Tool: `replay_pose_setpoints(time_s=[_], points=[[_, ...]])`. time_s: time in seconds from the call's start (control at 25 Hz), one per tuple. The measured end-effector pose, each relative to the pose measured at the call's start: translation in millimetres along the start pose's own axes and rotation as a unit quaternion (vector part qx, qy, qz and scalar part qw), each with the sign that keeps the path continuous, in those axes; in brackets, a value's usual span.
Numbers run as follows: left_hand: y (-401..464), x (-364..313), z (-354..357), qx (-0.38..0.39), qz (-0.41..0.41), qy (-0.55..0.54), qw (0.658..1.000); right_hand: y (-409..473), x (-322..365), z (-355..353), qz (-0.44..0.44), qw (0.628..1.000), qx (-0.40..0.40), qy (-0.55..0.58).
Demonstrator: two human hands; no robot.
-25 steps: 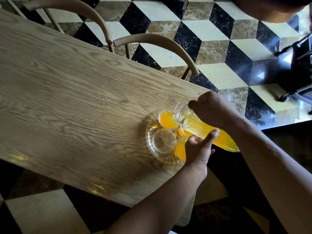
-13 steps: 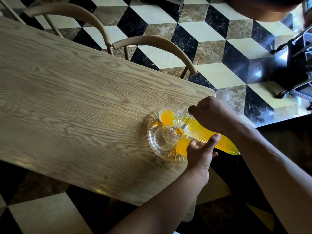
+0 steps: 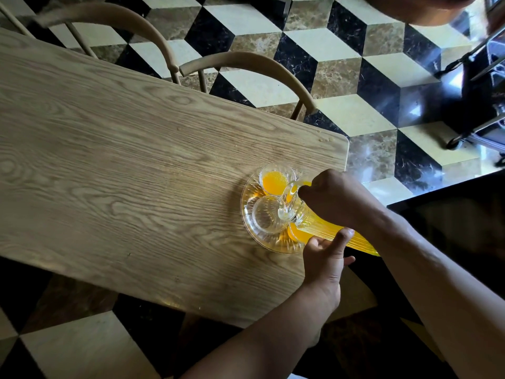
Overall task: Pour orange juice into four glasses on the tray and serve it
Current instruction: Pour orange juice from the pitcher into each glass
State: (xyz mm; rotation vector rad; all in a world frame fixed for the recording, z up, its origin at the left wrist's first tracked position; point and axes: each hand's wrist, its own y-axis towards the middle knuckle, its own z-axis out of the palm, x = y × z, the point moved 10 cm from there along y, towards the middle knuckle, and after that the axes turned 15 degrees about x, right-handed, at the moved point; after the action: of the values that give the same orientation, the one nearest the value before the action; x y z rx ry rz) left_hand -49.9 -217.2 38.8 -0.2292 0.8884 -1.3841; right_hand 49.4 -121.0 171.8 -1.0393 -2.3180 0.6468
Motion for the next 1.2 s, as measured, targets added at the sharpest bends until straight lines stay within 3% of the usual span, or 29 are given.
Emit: replay_pose_setpoints(time_s=[1.2], points=[[-14.3, 16.8, 5.7, -0.005, -0.065, -0.084, 0.994, 14.1, 4.9, 22.3, 0.026, 0.997, 0.021, -0.063]])
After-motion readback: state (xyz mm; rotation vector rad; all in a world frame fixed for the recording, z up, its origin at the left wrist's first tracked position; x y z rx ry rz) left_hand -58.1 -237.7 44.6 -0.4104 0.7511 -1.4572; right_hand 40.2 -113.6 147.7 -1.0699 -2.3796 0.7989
